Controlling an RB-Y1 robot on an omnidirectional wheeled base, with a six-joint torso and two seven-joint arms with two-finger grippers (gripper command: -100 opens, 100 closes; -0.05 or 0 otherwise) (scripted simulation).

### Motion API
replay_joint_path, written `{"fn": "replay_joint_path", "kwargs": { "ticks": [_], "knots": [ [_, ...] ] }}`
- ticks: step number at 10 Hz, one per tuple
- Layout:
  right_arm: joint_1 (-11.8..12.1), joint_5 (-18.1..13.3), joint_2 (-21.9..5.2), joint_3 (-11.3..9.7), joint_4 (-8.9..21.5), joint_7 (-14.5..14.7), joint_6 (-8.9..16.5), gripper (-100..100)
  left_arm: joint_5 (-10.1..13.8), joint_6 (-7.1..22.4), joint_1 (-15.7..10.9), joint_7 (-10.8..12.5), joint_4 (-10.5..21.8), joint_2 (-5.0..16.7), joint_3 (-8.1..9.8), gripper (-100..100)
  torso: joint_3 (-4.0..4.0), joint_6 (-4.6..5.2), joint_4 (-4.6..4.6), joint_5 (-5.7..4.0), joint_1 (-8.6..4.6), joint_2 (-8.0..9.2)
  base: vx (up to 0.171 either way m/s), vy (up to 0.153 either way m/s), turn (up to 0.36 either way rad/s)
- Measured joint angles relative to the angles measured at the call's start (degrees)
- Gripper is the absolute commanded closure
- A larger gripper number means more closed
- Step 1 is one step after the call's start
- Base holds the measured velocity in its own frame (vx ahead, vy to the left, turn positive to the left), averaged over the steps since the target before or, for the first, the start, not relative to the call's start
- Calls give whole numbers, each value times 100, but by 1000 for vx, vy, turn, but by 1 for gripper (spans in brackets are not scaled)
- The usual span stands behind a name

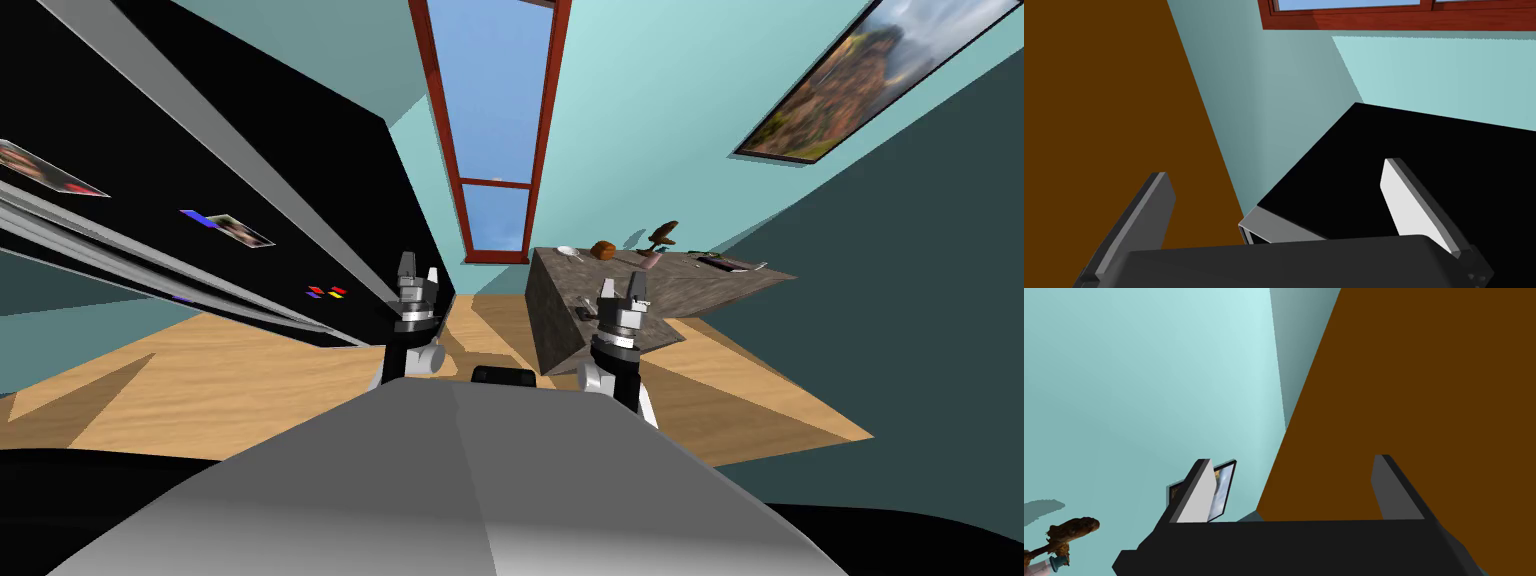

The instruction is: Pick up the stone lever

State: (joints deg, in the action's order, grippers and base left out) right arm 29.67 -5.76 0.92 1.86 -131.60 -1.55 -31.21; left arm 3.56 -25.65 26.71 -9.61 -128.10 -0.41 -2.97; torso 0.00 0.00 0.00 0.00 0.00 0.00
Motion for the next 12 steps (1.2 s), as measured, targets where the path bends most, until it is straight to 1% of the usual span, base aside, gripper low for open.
{"fn": "replay_joint_path", "kwargs": {
  "ticks": [3,5,7,8,9,10,11,12],
  "knots": [
    [201,45,-436,-79,59,-36,11,-100,0,0,-2,0,0,0,0,0,26,0,10,-3,-11,46,-125,-24,68],
    [399,75,-699,-150,97,-62,48,-100,0,0,-2,0,0,0,0,0,32,0,12,-2,-10,55,-134,-19,80],
    [617,137,-1002,-170,166,-118,129,-100,0,0,-2,0,0,0,0,0,30,0,12,-3,-12,51,-129,-23,103],
    [840,158,-1147,-207,199,-134,113,-100,0,0,-2,0,0,0,0,0,32,1,12,-3,-13,55,-132,-13,102],
    [988,181,-1302,-227,262,-150,128,-100,0,0,-2,0,0,0,0,0,31,0,12,-3,-10,53,-128,-12,117],
    [1203,202,-1461,-248,363,-162,97,-100,0,0,-2,0,0,0,0,0,31,1,12,-2,-10,53,-76,2,117],
    [1319,221,-1626,-259,562,-168,61,-100,0,0,-1,0,1,0,0,0,22,0,10,-3,-6,34,-13,36,103],
    [1476,240,-1813,-263,664,-180,88,-100,0,0,0,0,0,0,0,0,10,0,5,1,4,15,-13,28,81]
  ]
}}
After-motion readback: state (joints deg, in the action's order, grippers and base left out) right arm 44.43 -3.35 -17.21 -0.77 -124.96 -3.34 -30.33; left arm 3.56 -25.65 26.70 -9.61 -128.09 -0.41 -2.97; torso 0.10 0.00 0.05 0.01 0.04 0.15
